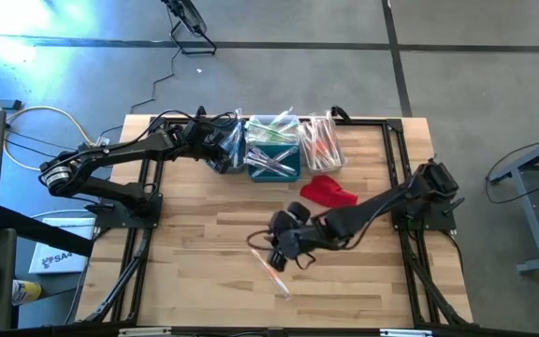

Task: Pick & Place Toothbrushes
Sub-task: Put the orange toothbrush into the white bin

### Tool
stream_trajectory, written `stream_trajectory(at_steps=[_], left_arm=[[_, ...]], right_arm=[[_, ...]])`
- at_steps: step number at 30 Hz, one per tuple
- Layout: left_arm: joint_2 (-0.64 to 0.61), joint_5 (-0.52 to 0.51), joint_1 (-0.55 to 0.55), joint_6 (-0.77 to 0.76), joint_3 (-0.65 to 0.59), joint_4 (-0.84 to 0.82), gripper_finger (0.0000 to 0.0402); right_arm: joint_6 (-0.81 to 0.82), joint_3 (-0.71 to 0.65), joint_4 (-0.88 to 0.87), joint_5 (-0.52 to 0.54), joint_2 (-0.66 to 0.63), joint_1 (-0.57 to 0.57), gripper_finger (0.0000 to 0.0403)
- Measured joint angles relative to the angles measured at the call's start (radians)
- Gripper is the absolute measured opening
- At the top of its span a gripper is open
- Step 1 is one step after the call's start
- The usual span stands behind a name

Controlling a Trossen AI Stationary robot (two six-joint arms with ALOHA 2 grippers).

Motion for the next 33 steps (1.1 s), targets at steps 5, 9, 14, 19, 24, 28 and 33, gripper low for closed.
stream_trajectory(at_steps=[5,9,14,19,24,28,33], left_arm=[[0.000,-0.002,0.000,0.000,0.000,0.000,0.0000],[0.000,-0.003,0.000,0.000,0.000,0.000,0.0000],[0.000,-0.003,0.000,0.000,0.000,0.000,0.0000],[0.000,-0.003,0.000,0.000,0.000,0.000,0.0000],[0.000,-0.003,0.000,-0.001,0.000,0.000,0.0000],[0.000,-0.003,0.000,-0.003,0.000,0.000,0.0000],[0.000,-0.003,0.000,-0.035,0.000,-0.001,0.0000]], right_arm=[[0.056,0.000,0.000,0.030,0.000,0.045,0.0039],[0.085,0.000,0.001,0.032,0.000,0.063,0.0011],[0.106,0.000,0.010,0.032,0.000,0.076,0.0003],[0.165,0.000,0.020,0.031,0.000,0.084,0.0003],[0.190,0.000,0.063,0.026,0.000,0.101,0.0003],[0.211,0.000,0.062,0.033,0.011,0.112,0.0003],[0.260,0.000,0.069,-0.011,0.066,0.111,0.0003]])
